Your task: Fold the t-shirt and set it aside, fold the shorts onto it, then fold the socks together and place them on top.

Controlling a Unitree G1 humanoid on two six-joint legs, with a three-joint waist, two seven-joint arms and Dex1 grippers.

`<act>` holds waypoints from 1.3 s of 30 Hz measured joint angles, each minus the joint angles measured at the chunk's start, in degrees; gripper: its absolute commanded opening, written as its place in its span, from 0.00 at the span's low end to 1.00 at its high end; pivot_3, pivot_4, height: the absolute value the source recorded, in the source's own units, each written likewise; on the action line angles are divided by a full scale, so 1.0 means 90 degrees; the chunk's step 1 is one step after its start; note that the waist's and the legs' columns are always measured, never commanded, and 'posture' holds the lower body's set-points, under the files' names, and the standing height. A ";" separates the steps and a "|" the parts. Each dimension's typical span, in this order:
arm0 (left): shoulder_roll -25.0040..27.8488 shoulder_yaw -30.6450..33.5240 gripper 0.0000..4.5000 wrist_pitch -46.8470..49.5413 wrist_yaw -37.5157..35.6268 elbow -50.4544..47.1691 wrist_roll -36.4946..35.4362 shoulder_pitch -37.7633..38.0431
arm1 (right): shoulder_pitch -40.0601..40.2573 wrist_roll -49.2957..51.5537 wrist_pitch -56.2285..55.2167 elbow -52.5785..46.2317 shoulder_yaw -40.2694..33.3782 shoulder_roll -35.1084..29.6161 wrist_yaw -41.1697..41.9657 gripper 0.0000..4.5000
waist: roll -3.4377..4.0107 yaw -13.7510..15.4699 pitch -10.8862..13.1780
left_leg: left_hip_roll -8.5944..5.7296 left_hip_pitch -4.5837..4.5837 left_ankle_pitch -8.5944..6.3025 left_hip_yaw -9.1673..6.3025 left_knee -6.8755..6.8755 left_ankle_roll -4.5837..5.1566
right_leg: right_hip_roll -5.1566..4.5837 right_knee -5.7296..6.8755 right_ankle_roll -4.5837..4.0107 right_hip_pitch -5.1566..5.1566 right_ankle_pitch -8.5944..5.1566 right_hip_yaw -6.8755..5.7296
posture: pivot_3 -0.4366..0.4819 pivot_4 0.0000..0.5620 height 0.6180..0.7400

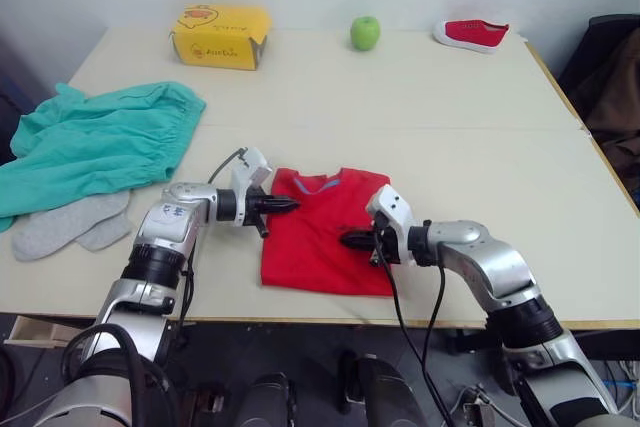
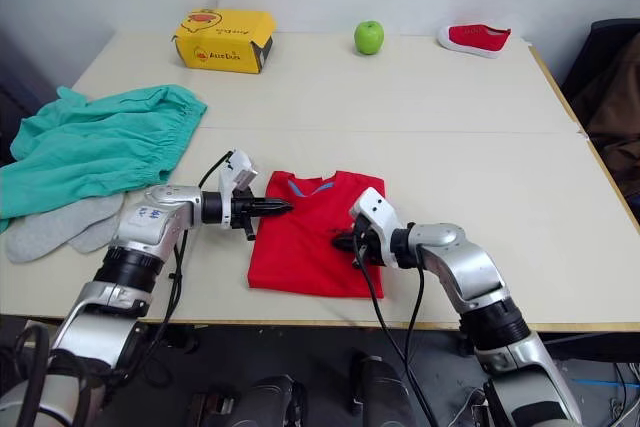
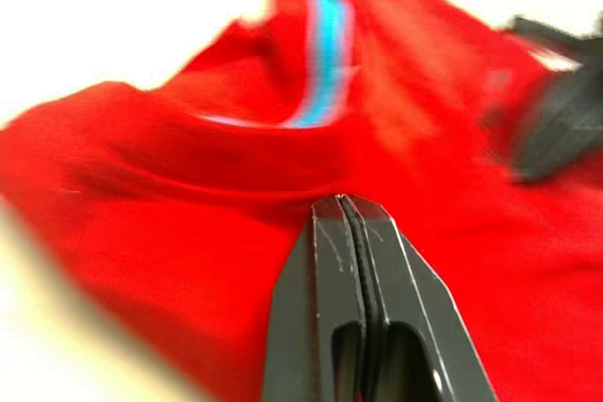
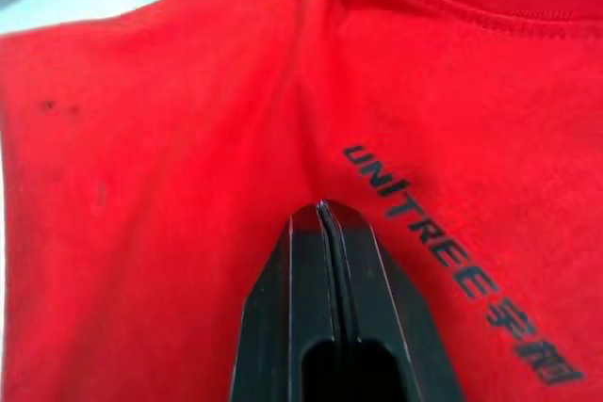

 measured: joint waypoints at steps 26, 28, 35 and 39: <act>0.2085 0.1453 0.98 0.1487 -0.1632 -0.4830 -0.2336 0.2332 | 0.0191 0.2839 0.4464 -0.0265 -0.2417 -0.1096 -0.0236 1.00 | 0.0015 -0.0053 0.0020 | 0.0007 0.0004 -0.0001 -0.0005 -0.0023 -0.0006 | 0.0000 -0.0032 -0.0013 -0.0010 -0.0007 0.0005 | 0.48 0.27 1.00; 0.2134 0.1463 0.99 0.1617 -0.1542 -0.5110 -0.2461 0.2464 | -0.0083 0.2854 0.4478 0.0104 -0.2361 -0.0842 -0.0235 1.00 | 0.0015 -0.0060 0.0020 | 0.0006 0.0005 0.0001 -0.0004 -0.0027 -0.0006 | 0.0002 -0.0030 -0.0013 -0.0009 -0.0007 0.0005 | 0.48 0.27 1.00; 0.2153 0.1485 0.99 0.1613 -0.1066 -0.5413 -0.2566 0.2613 | -0.0901 0.2756 0.4090 0.1445 -0.1905 -0.0070 -0.0107 1.00 | 0.0011 -0.0132 0.0017 | 0.0006 0.0012 0.0006 0.0002 -0.0030 -0.0012 | 0.0004 -0.0018 -0.0013 -0.0007 -0.0007 0.0008 | 0.48 0.27 1.00; 0.2153 0.1488 1.00 0.1573 -0.0911 -0.5413 -0.2566 0.2650 | -0.1091 0.2530 0.3761 0.1501 -0.1430 0.0088 -0.0005 0.87 | 0.0006 -0.0170 0.0015 | 0.0006 0.0016 0.0007 0.0001 -0.0039 -0.0015 | 0.0004 -0.0019 -0.0014 -0.0007 -0.0008 0.0007 | 0.48 0.27 1.00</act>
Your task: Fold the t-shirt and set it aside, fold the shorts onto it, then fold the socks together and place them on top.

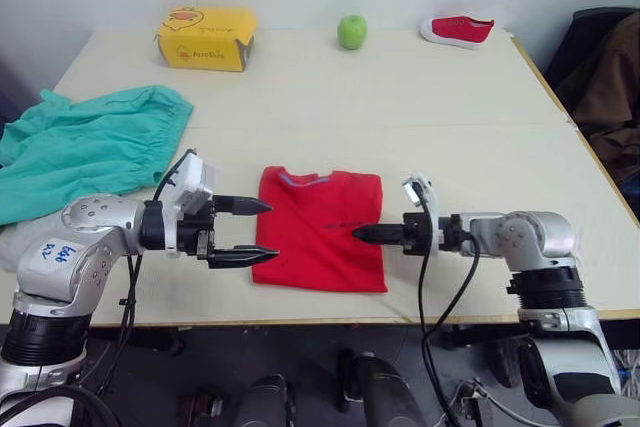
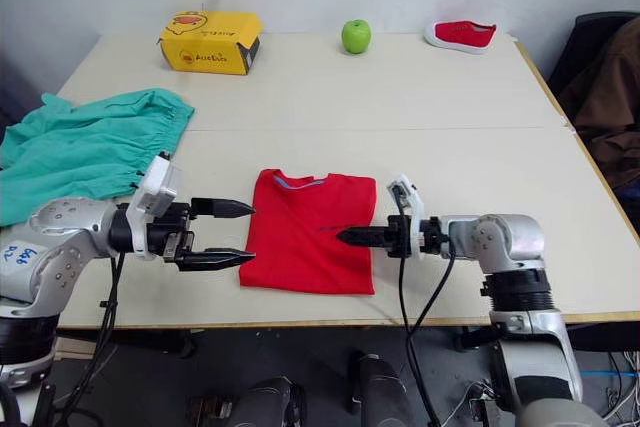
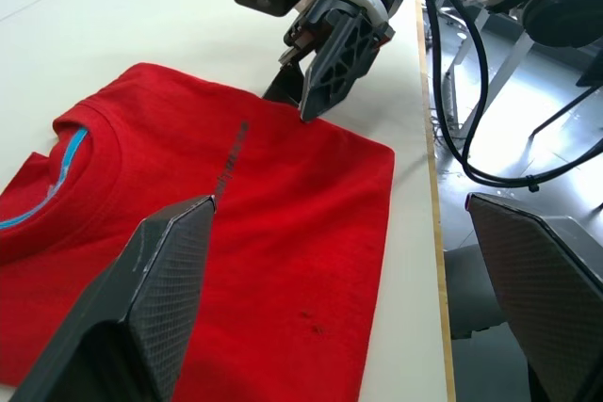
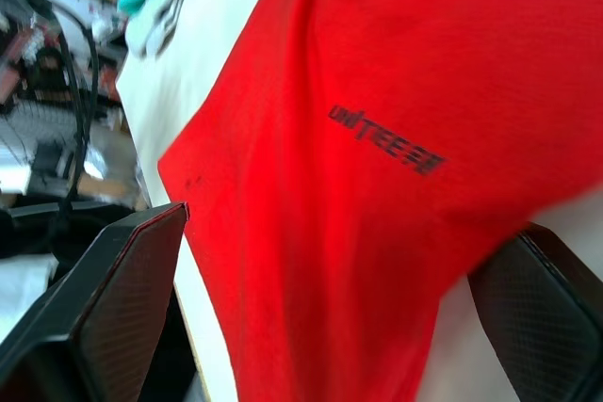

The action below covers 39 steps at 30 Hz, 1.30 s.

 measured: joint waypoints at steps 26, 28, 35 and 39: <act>-0.0800 -0.0708 1.00 -0.0490 0.0048 0.0625 -0.0181 -0.1366 | 0.0824 -0.1182 -0.1463 0.1524 -0.0705 -0.4155 0.1063 0.00 | 0.0034 0.0237 0.0021 | -0.0008 -0.0031 0.0011 0.0026 -0.0021 0.0020 | 0.0011 -0.0074 0.0026 -0.0003 0.0015 0.0002 | 0.48 0.27 1.00; -0.0877 -0.0857 1.00 -0.0635 -0.0033 0.0763 -0.0091 -0.1425 | 0.0759 -0.1538 -0.2048 0.2374 -0.0662 -0.4336 0.1254 0.00 | 0.0033 0.0215 0.0023 | -0.0008 -0.0018 0.0014 0.0036 -0.0021 0.0021 | 0.0012 -0.0070 0.0027 0.0004 0.0015 0.0008 | 0.48 0.27 1.00; -0.1018 -0.0920 1.00 -0.0802 -0.0166 0.0865 -0.0014 -0.1505 | 0.0455 -0.2340 -0.3649 0.4084 -0.0698 -0.4279 0.1194 0.00 | 0.0044 0.0186 0.0034 | -0.0008 -0.0011 0.0027 0.0057 -0.0020 -0.0001 | 0.0015 -0.0039 0.0026 0.0016 0.0015 0.0039 | 0.48 0.27 1.00; -0.1073 -0.0982 1.00 -0.0797 -0.0164 0.0864 -0.0013 -0.1515 | 0.0428 -0.2450 -0.3918 0.4303 -0.0937 -0.3894 0.0698 0.24 | 0.0045 0.0190 0.0034 | -0.0007 -0.0009 0.0031 0.0055 -0.0020 -0.0010 | 0.0014 -0.0034 0.0025 0.0014 0.0015 0.0039 | 0.48 0.27 1.00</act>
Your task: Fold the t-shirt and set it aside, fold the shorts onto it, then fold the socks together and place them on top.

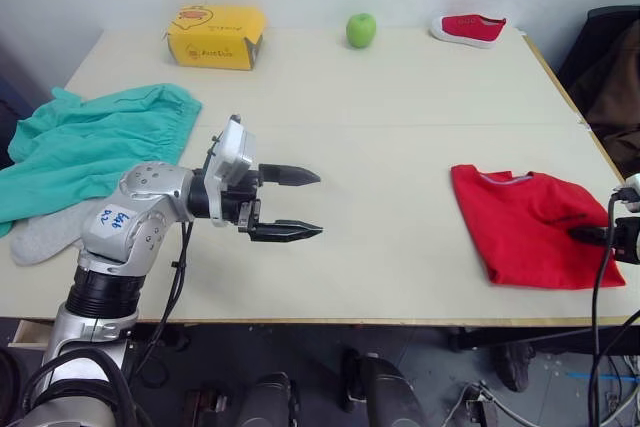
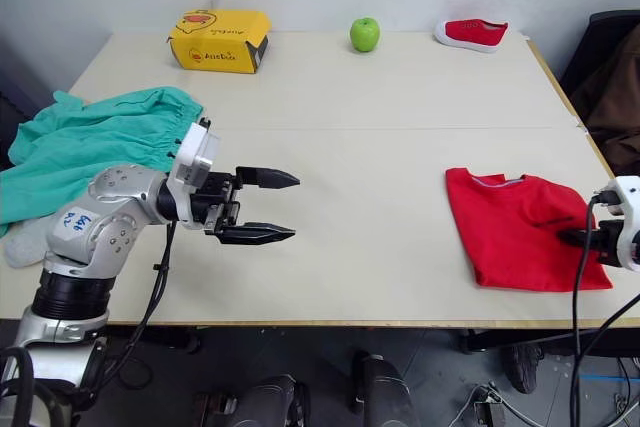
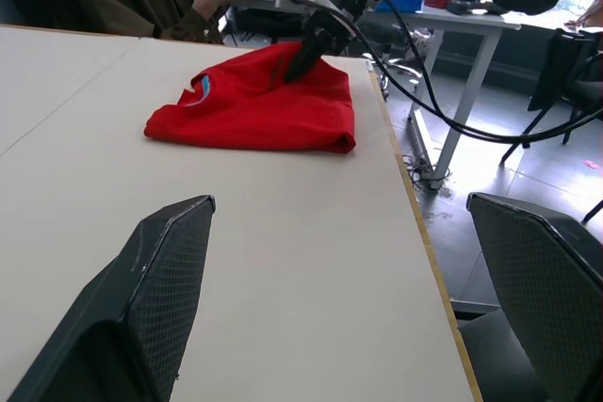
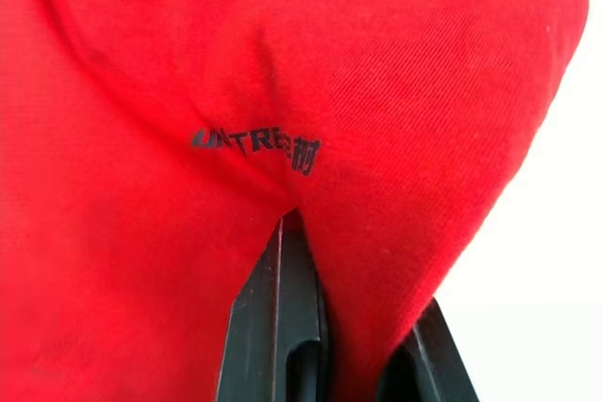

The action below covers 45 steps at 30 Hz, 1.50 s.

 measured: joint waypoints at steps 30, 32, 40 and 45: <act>0.1040 0.1585 1.00 -0.0264 0.1755 -0.0669 0.0732 0.2290 | 0.1743 0.3517 0.1288 -0.8457 -0.1032 0.2659 -0.1877 0.99 | 0.0035 0.0077 0.0024 | 0.0005 0.0002 -0.0008 -0.0028 -0.0001 -0.0008 | -0.0001 0.0014 -0.0017 -0.0031 -0.0010 -0.0002 | 0.48 0.27 1.00; 0.1102 0.1789 1.00 -0.0384 0.2090 -0.0649 0.1043 0.2603 | 0.1897 0.3463 0.1247 -0.8660 -0.0753 0.2679 -0.1861 0.99 | 0.0035 0.0084 0.0024 | 0.0005 0.0000 -0.0016 -0.0026 -0.0001 0.0005 | -0.0004 0.0009 -0.0015 -0.0030 -0.0009 -0.0005 | 0.48 0.27 1.00; 0.1500 0.2053 1.00 -0.1198 0.3208 0.1367 0.2310 0.1904 | 0.1909 0.3319 0.0992 -0.8816 -0.0356 0.2531 -0.1632 0.99 | 0.0030 0.0091 0.0025 | 0.0003 0.0000 -0.0026 -0.0027 -0.0001 0.0023 | -0.0008 0.0011 -0.0012 -0.0032 -0.0007 -0.0011 | 0.48 0.27 1.00; 0.1741 0.1411 1.00 -0.2524 0.3006 0.3307 0.3119 0.1295 | 0.1836 0.3317 0.0968 -0.8781 -0.0306 0.2551 -0.1662 0.99 | 0.0025 0.0072 0.0022 | 0.0004 -0.0024 -0.0029 -0.0015 -0.0005 0.0020 | -0.0010 0.0034 -0.0013 -0.0063 -0.0007 -0.0013 | 0.48 0.27 1.00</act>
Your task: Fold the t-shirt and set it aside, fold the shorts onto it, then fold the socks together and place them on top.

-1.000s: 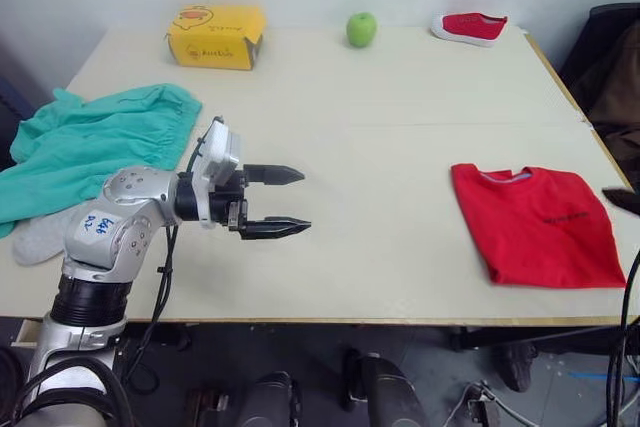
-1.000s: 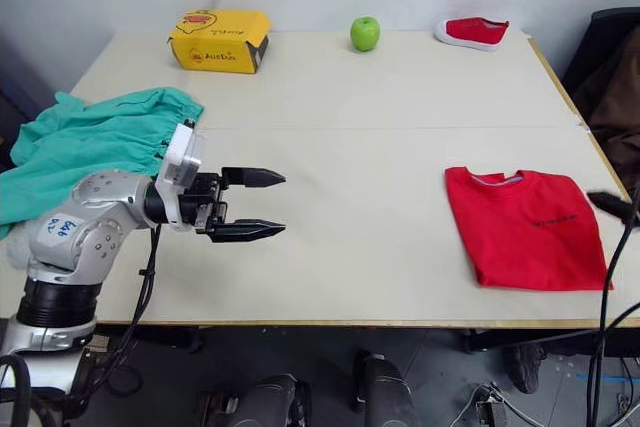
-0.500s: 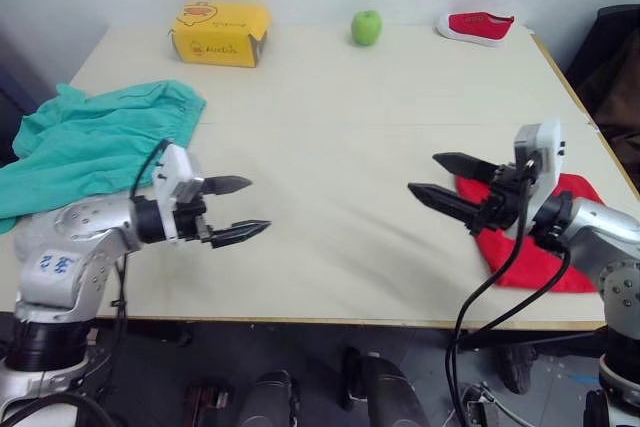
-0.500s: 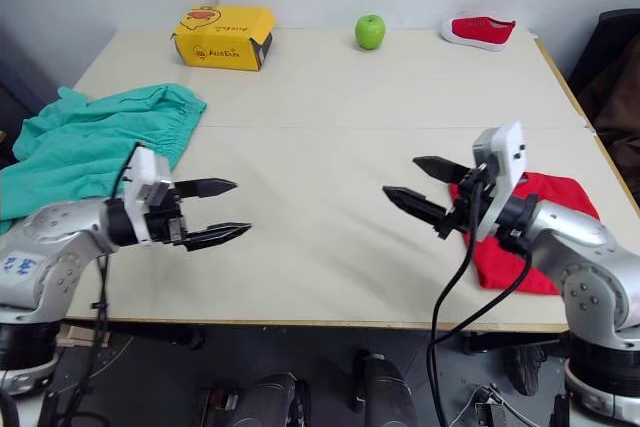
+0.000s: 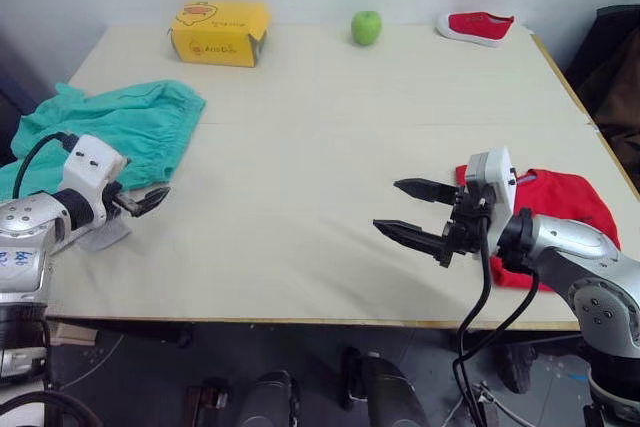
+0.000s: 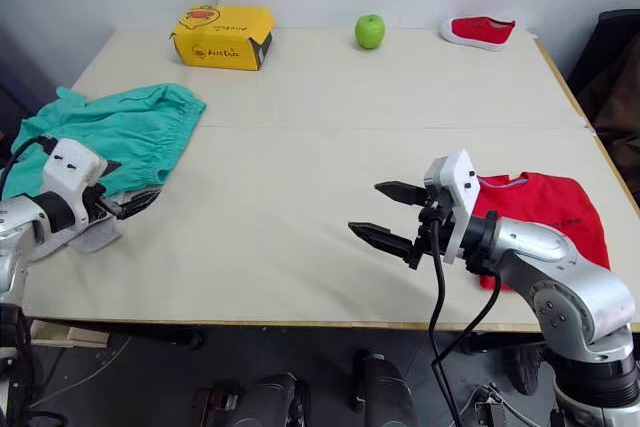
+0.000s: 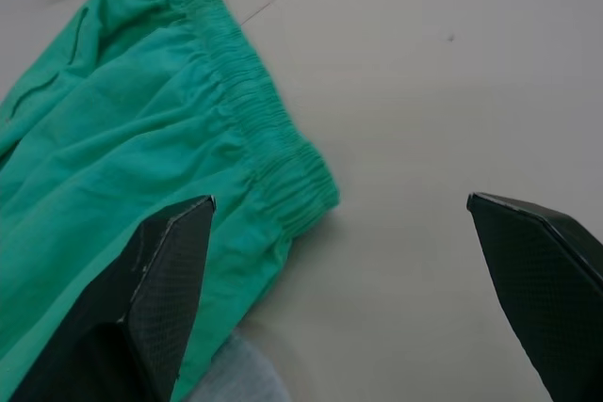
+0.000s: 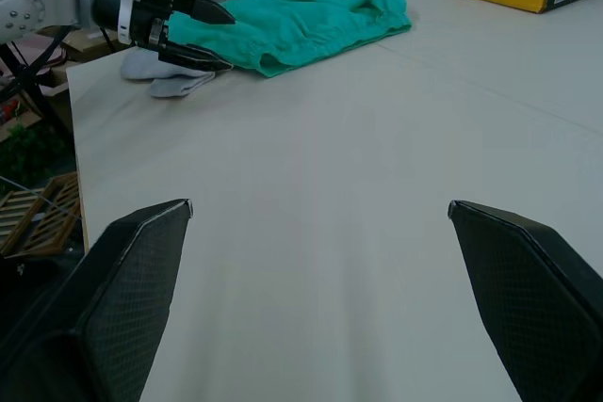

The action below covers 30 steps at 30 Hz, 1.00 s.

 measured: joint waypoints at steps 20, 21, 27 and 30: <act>-0.0431 -0.1507 0.25 -0.2957 0.0122 0.5101 0.1809 -0.3083 | 0.0514 -0.0167 -0.0197 -0.0159 -0.0017 0.0064 -0.0467 1.00 | -0.0052 0.0005 -0.0011 | -0.0006 -0.0003 0.0011 0.0028 0.0008 0.0008 | -0.0006 0.0031 0.0008 -0.0015 0.0006 0.0005 | 0.48 0.27 1.00; -0.0466 -0.1500 0.18 -0.2919 0.0138 0.5175 0.1805 -0.3143 | 0.0517 -0.0173 -0.0232 -0.0165 -0.0018 0.0064 -0.0476 1.00 | -0.0052 0.0004 -0.0011 | -0.0006 -0.0003 0.0011 0.0028 0.0008 0.0008 | -0.0006 0.0032 0.0008 -0.0016 0.0006 0.0005 | 0.48 0.27 1.00; -0.0906 -0.1411 0.02 -0.2724 0.0104 0.5417 0.1764 -0.3937 | 0.0522 -0.0219 -0.0282 -0.0172 -0.0011 0.0064 -0.0511 1.00 | -0.0089 0.0040 -0.0013 | -0.0009 -0.0017 0.0012 0.0026 0.0015 0.0009 | -0.0008 0.0026 0.0010 -0.0017 0.0007 -0.0003 | 0.48 0.27 1.00; -0.1421 -0.1474 0.02 -0.2752 -0.0262 0.5293 0.1760 -0.4458 | 0.0531 -0.0268 -0.0363 -0.0177 0.0004 0.0063 -0.0510 1.00 | -0.0093 0.0092 -0.0014 | -0.0012 -0.0035 0.0009 0.0024 0.0040 0.0016 | -0.0008 0.0021 0.0019 -0.0017 0.0012 -0.0006 | 0.48 0.27 1.00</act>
